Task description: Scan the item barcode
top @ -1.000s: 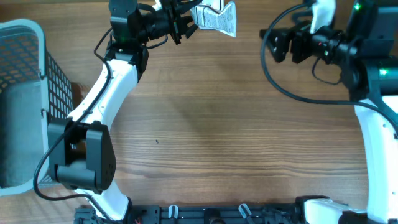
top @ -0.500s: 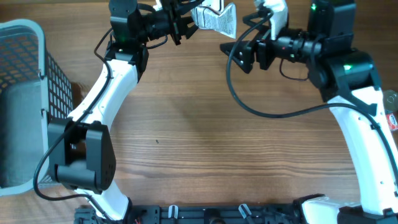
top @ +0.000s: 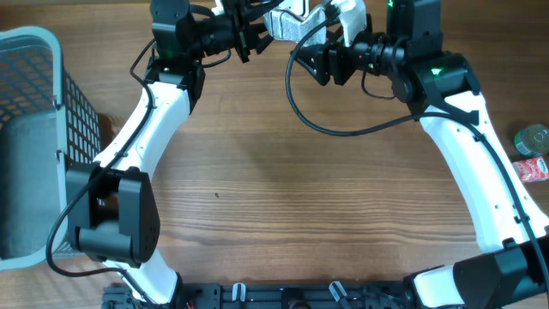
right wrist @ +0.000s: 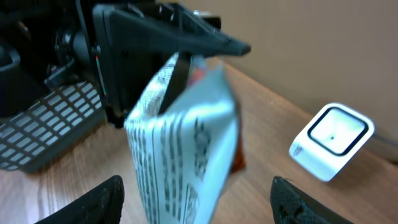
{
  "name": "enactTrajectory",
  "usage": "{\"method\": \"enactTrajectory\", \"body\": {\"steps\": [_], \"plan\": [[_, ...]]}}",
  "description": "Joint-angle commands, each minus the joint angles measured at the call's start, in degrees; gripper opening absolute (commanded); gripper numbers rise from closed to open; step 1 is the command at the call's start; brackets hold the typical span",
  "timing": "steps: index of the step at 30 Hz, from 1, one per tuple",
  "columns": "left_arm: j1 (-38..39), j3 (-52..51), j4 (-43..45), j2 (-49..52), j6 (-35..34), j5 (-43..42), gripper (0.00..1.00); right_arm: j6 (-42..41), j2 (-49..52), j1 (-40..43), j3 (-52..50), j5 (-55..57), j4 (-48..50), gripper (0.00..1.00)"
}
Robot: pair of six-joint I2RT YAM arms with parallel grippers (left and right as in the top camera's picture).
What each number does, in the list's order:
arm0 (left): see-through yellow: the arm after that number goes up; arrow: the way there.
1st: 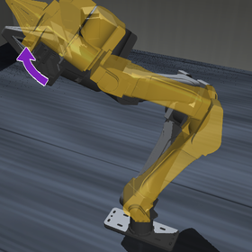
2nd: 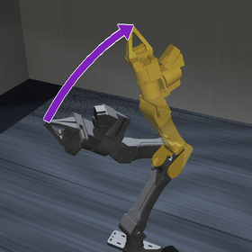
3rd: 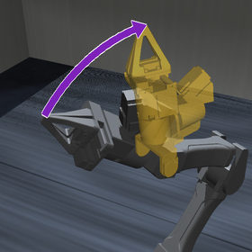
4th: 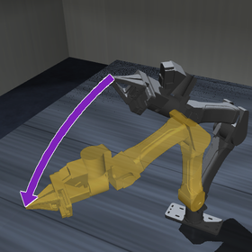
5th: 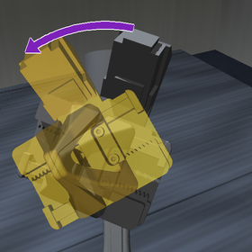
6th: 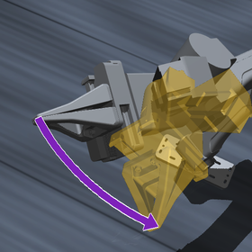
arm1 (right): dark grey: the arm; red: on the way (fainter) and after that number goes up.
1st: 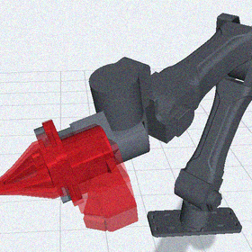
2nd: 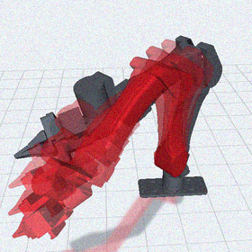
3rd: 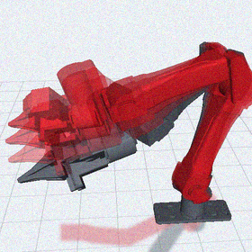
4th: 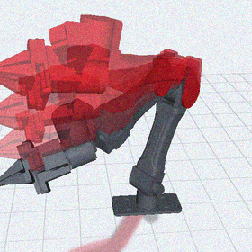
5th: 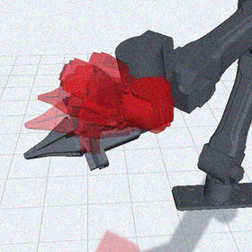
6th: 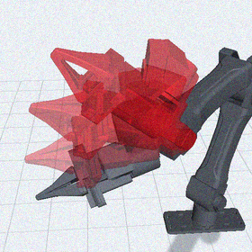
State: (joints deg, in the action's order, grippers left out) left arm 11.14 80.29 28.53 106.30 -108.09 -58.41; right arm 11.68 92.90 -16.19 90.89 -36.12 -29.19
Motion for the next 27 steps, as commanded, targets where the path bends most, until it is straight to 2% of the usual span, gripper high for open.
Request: {"method": "enactTrajectory", "body": {"steps": [1,18,21,27], "plan": [[-0.07,0.59,0.33,-0.22,0.92,-0.76,0.42,0.15,0.11,-0.09,-0.04,0.61,0.83,0.76],[-0.07,0.59,0.33,-0.22,0.96,-0.76,0.42,-1.31,-1.6,-0.09,0.02,-4.5,1.9,0.72],[-0.07,0.59,0.33,-0.22,0.96,-0.81,0.42,-1.38,-1.75,-0.09,0.02,-4.59,1.97,0.66],[-0.07,0.59,0.33,-0.22,1.16,-0.96,0.43,-1.77,-1.77,-0.09,0.02,-4.94,1.99,0.63]]}}
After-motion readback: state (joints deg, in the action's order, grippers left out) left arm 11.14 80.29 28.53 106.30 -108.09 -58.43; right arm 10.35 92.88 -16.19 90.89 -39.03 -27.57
